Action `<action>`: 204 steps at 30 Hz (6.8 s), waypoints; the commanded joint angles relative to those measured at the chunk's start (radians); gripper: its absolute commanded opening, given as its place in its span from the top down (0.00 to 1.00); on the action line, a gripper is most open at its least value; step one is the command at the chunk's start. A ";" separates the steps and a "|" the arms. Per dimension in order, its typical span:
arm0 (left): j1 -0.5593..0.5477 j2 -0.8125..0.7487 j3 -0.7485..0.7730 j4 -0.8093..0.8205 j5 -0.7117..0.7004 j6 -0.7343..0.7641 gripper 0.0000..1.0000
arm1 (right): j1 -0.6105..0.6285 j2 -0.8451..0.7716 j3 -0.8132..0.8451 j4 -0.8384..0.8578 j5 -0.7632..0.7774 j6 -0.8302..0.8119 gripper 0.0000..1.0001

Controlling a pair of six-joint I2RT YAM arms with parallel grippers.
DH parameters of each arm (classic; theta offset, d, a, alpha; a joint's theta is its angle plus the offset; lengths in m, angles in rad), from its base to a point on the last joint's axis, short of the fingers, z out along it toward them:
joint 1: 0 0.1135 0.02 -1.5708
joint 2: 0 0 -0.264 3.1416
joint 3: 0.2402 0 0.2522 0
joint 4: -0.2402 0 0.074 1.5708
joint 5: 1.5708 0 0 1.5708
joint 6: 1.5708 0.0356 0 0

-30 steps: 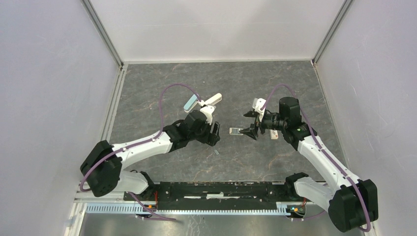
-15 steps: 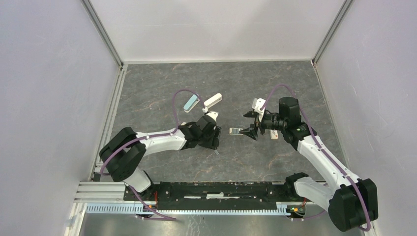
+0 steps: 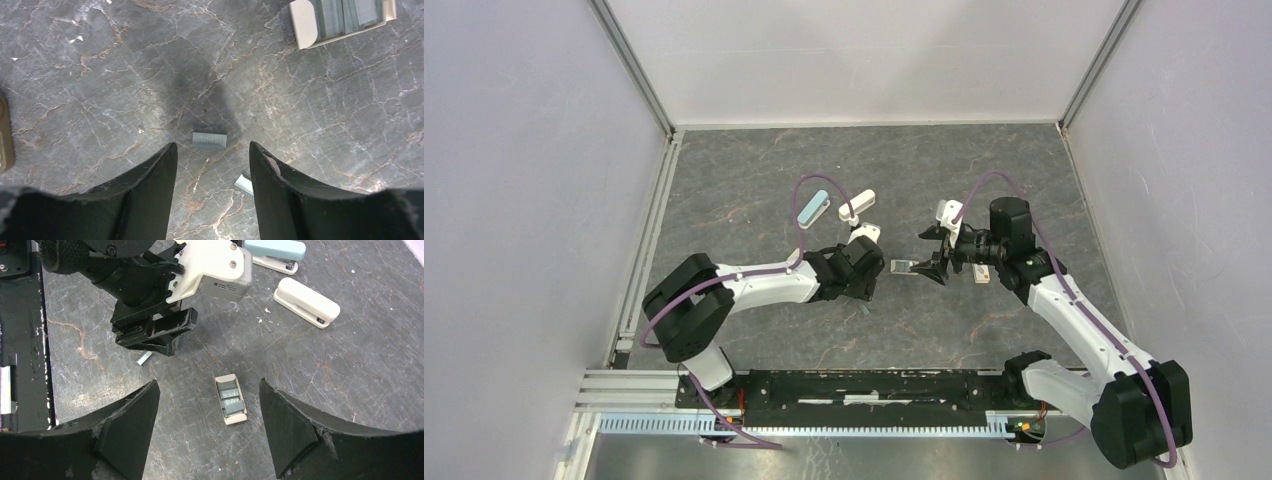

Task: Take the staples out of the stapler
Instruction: Pick up the staple from the center of the board.

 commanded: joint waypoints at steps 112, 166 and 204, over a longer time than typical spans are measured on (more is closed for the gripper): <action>0.222 -0.437 -0.513 0.819 0.685 -0.499 0.66 | 0.138 -0.063 -0.309 0.373 -0.118 -0.236 0.21; 0.154 -0.180 -0.525 1.344 0.771 -0.759 0.66 | 0.211 -0.032 -0.407 0.849 -0.037 0.174 0.56; 0.145 -0.133 -0.529 1.352 0.749 -0.767 0.66 | 0.215 -0.071 -0.338 0.720 -0.022 0.127 0.62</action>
